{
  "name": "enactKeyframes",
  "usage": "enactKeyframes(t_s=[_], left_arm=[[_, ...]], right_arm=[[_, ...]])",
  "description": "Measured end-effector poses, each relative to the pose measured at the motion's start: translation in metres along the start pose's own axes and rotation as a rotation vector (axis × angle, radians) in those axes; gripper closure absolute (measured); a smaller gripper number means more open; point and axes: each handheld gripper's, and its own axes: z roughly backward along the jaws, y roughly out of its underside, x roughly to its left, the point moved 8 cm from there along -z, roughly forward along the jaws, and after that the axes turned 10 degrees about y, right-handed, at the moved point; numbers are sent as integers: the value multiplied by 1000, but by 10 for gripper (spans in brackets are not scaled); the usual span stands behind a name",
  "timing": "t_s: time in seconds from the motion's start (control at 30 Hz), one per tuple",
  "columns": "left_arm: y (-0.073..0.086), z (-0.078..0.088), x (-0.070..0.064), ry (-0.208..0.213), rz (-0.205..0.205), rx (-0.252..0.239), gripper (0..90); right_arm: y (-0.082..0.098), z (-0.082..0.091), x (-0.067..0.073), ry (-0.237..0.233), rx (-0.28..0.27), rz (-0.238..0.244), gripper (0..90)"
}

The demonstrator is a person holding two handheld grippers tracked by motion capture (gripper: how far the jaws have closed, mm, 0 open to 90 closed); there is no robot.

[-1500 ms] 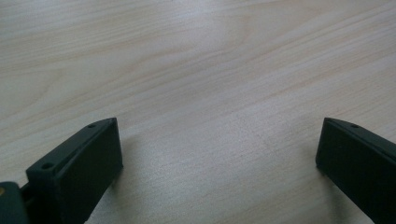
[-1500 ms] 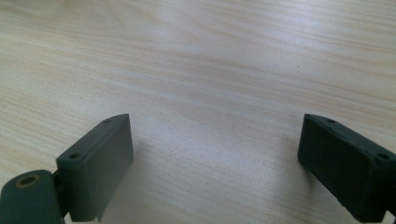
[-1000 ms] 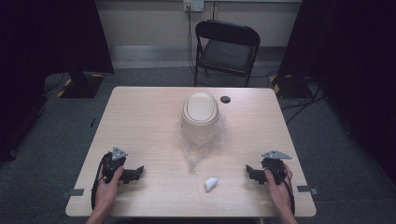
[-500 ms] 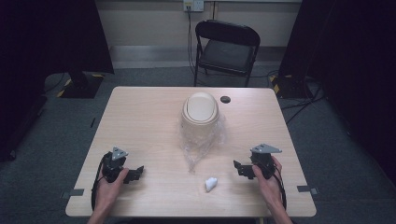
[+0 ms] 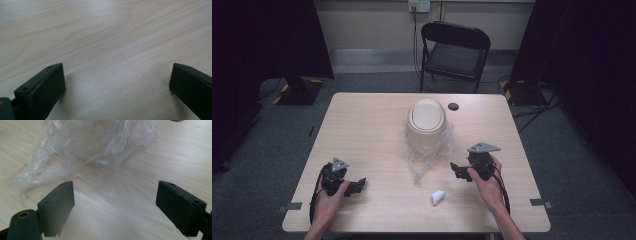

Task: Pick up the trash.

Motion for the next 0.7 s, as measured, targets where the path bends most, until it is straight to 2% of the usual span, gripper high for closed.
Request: enactKeyframes(t_s=[0.27, 0.53, 0.7], left_arm=[[0, 0, 0, 0, 0, 0, 0], [0, 0, 0, 0, 0, 0, 0], [0, 0, 0, 0, 1, 0, 0]], right_arm=[[-26, -6, 6, -42, -26, -7, 171], [-54, -9, 8, -63, -55, -11, 141], [-68, -8, 10, -64, -67, 20, 136]])
